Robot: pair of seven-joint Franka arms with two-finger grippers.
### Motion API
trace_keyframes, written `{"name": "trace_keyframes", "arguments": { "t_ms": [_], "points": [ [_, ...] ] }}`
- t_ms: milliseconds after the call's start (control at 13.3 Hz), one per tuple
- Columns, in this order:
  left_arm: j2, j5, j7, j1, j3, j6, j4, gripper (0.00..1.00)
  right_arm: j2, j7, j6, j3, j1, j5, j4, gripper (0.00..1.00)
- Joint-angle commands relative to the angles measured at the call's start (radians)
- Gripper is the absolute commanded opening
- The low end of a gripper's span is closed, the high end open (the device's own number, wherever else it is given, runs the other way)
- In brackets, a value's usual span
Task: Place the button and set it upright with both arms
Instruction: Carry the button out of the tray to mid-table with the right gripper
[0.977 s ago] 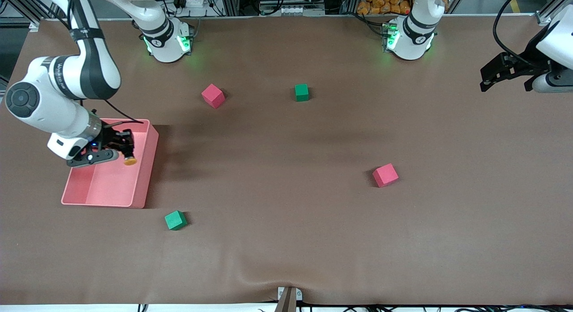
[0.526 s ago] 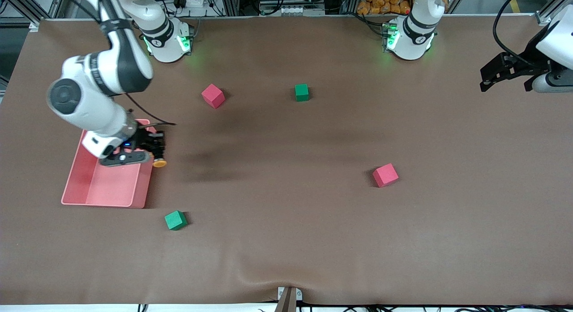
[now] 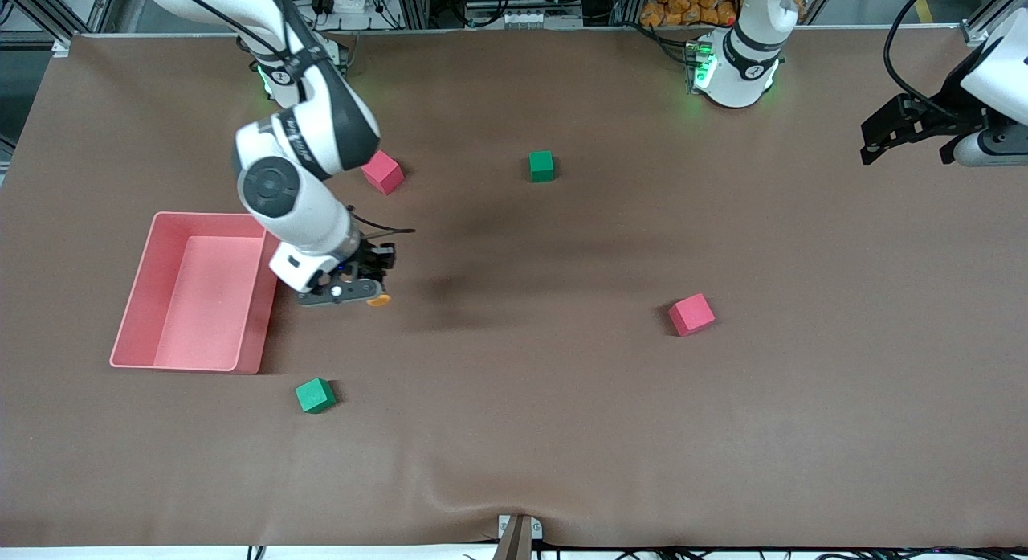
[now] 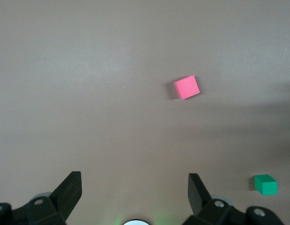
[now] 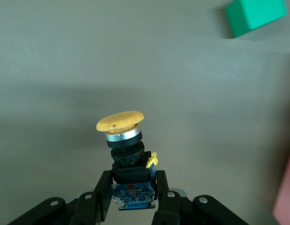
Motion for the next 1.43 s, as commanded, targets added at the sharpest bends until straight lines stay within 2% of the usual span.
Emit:
{"name": "trace_keyframes", "arguments": {
  "t_ms": [0, 225, 451, 902, 1052, 1127, 1277, 1353],
  "points": [
    [0.001, -0.004, 0.018, 0.006, -0.003, -0.009, 0.007, 1.00, 0.151, 0.160, -0.017, -0.013, 0.083, 0.023, 0.181, 0.00],
    [0.001, -0.004, 0.018, 0.006, -0.003, -0.009, 0.007, 1.00, 0.299, 0.298, -0.016, -0.013, 0.146, 0.017, 0.333, 0.00],
    [0.001, -0.004, 0.018, 0.006, -0.003, -0.009, 0.007, 1.00, 0.418, 0.343, -0.001, -0.013, 0.206, 0.013, 0.465, 0.00],
    [0.001, -0.006, 0.016, 0.003, -0.003, -0.009, 0.009, 1.00, 0.517, 0.419, 0.148, -0.013, 0.309, 0.015, 0.493, 0.00],
    [0.001, -0.006, 0.016, 0.003, -0.004, -0.009, 0.007, 1.00, 0.573, 0.456, 0.151, -0.013, 0.326, 0.015, 0.560, 0.06],
    [0.001, -0.009, 0.016, 0.001, -0.004, -0.009, 0.007, 1.00, 0.587, 0.467, 0.151, -0.013, 0.327, 0.013, 0.571, 0.14],
    [0.001, -0.009, 0.018, 0.001, -0.004, -0.010, 0.004, 1.00, 0.587, 0.472, 0.144, -0.013, 0.329, 0.012, 0.572, 0.45],
    [0.001, -0.009, 0.018, 0.004, -0.004, -0.010, 0.006, 1.00, 0.586, 0.472, 0.139, -0.014, 0.330, 0.006, 0.572, 0.87]
  ]
}}
